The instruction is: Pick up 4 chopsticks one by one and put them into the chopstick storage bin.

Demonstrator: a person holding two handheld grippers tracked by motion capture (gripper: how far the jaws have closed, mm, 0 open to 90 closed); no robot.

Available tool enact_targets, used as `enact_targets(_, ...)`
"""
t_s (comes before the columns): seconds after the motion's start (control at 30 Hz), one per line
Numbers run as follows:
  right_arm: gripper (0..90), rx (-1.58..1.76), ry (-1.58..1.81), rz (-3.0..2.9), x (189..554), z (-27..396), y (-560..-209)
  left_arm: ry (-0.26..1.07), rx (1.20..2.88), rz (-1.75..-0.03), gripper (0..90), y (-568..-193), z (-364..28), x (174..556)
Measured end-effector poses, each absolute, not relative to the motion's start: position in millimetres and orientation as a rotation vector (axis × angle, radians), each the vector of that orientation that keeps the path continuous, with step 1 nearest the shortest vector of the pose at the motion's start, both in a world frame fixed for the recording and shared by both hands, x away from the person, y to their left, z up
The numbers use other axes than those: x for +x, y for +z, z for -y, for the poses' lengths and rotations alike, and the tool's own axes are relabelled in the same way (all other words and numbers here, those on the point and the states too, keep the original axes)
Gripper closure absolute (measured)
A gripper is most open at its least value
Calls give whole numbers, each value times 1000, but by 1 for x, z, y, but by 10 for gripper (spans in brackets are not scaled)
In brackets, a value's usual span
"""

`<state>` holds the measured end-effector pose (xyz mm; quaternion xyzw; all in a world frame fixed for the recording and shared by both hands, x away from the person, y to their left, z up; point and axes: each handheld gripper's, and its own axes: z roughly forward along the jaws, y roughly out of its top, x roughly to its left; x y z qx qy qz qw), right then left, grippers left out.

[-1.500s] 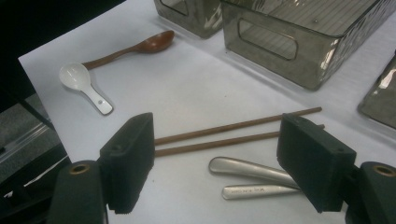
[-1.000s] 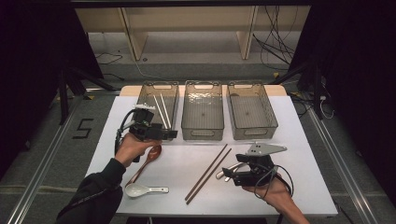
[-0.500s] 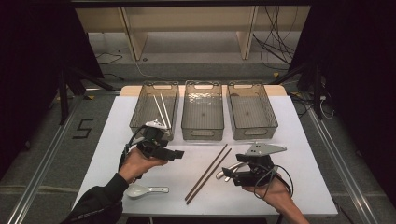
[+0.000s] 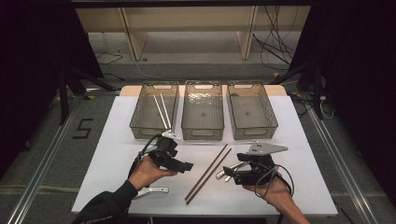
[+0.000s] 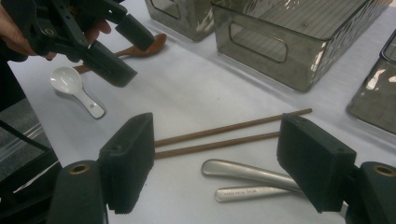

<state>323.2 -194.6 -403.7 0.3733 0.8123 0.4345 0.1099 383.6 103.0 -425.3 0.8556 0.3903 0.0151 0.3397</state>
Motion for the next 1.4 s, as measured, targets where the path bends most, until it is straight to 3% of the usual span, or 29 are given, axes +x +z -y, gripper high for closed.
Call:
enact_targets(0.9, 286, 1101, 1284, -2378, 323, 196, -402, -24, 2383, -957, 165, -447, -73, 371)
enact_targets(1.4, 286, 1103, 1284, -2381, 323, 196, -403, -36, 2448, -934, 243, -455, -63, 369)
